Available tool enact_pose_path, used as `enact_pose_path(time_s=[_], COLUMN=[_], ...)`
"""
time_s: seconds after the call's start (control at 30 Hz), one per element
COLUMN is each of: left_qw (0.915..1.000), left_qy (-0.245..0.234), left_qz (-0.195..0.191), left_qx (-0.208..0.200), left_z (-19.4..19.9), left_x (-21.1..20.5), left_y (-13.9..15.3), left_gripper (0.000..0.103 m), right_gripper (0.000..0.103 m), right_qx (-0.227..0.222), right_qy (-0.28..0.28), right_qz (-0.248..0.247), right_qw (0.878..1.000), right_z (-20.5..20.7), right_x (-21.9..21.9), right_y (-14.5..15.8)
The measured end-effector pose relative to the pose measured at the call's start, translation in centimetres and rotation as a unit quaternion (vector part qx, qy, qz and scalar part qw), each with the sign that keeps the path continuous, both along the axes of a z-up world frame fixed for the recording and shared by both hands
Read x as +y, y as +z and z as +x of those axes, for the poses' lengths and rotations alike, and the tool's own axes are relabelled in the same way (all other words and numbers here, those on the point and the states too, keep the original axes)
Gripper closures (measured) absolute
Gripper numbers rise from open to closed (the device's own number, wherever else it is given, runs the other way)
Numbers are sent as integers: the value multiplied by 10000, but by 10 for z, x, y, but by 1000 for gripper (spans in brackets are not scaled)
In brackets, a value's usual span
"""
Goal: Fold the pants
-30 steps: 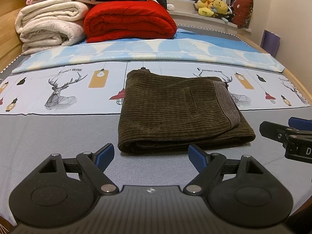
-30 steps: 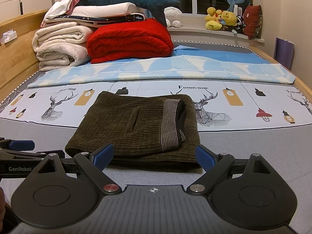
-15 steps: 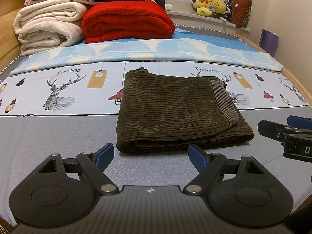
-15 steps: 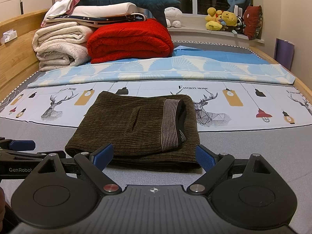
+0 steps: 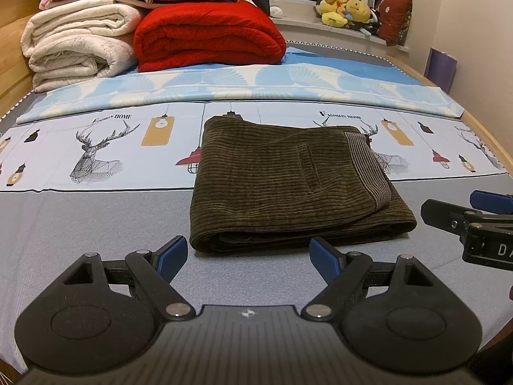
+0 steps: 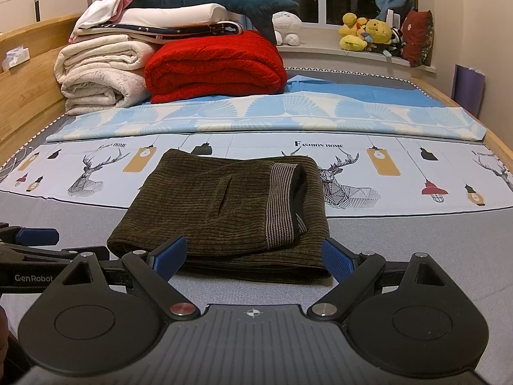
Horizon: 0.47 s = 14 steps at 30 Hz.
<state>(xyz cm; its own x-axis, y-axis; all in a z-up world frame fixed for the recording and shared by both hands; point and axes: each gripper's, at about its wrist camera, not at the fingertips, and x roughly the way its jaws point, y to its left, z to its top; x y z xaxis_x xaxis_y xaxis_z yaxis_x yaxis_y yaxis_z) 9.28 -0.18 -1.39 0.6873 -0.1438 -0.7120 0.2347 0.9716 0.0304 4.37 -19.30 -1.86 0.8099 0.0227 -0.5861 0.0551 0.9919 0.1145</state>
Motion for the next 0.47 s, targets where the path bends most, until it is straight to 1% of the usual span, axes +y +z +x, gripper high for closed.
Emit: enact_pose_path(time_s=[0.4, 0.47], left_qw=[10000, 10000], left_qy=[-70, -59], left_qz=[7, 13], left_qx=[-56, -51], left_z=[-2, -2], left_x=[-2, -1], left_y=[1, 1], left_gripper=[15, 6], right_gripper=[11, 11], right_qx=[1, 0], right_qy=[-4, -3], right_qz=[-5, -5], right_qw=[10000, 10000], right_z=[0, 0], right_x=[1, 1], right_y=[0, 0])
